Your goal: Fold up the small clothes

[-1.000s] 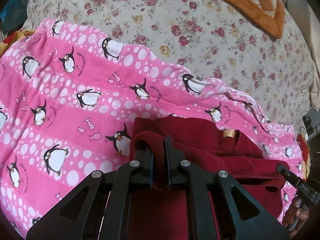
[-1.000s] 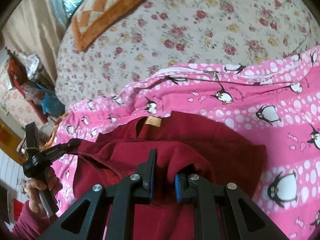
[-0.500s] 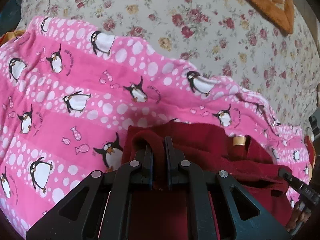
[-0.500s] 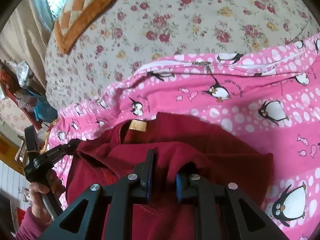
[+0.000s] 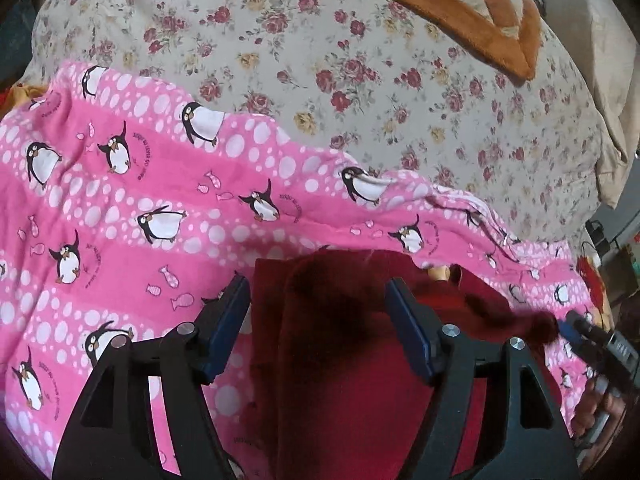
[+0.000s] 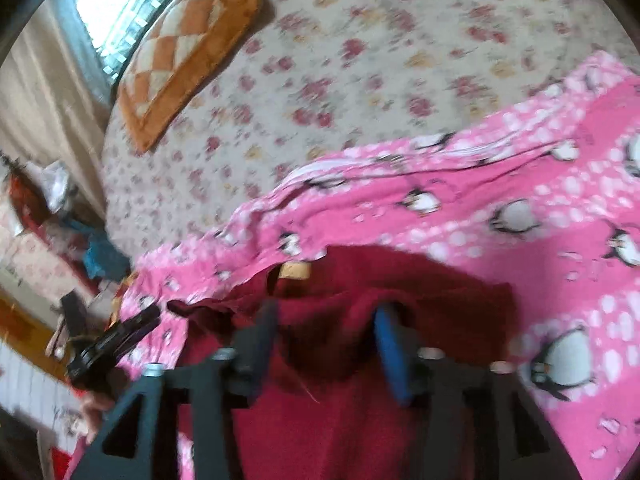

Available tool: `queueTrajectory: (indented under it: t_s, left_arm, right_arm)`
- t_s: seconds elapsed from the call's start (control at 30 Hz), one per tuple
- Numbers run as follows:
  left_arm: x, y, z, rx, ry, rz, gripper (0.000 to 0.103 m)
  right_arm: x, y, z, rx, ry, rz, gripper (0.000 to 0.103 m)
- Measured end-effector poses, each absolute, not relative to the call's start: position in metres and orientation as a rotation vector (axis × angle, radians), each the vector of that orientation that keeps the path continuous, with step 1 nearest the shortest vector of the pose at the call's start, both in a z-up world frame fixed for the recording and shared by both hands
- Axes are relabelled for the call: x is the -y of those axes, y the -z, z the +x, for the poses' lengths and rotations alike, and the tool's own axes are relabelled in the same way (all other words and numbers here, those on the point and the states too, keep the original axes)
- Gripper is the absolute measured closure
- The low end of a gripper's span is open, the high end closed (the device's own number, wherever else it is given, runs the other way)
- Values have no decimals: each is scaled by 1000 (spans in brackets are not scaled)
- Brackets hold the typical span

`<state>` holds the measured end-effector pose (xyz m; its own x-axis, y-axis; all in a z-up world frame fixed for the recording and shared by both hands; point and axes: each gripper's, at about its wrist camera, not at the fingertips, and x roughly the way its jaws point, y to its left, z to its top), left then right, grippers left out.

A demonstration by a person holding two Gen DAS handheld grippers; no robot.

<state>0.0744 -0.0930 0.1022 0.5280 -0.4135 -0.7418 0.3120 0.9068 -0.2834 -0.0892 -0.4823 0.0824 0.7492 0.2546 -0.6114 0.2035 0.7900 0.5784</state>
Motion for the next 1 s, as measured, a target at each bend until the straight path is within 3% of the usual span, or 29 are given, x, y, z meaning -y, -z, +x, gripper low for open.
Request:
queueTrajectory:
  t_s: [0.03,0.3,0.53,0.77,0.93,1.0]
  left_arm:
    - [96,-100,72,-918,434,-108,32]
    - [109,-58,74,-1022,350,-52,32]
    - [90,-34,77,-1111,337,-105,32]
    - [64,-60,38,-1066,464,-97,32]
    - [54,-54,14,-1111,523,-124,32]
    - [56,-50,8,-1128,509,-122,32]
  right_arm:
    - [486,-84,-92,-726,-16,682,42]
    - [450,-88,-81,-799,-87,441,42]
    - [463,-30,-25,-975,63,462,42]
    - [491,-71,-93,-824,-19,564,44]
    - [483,-78,-141,-832,-77,506,44]
    - [471,-74,-149,-848,-106,467,49]
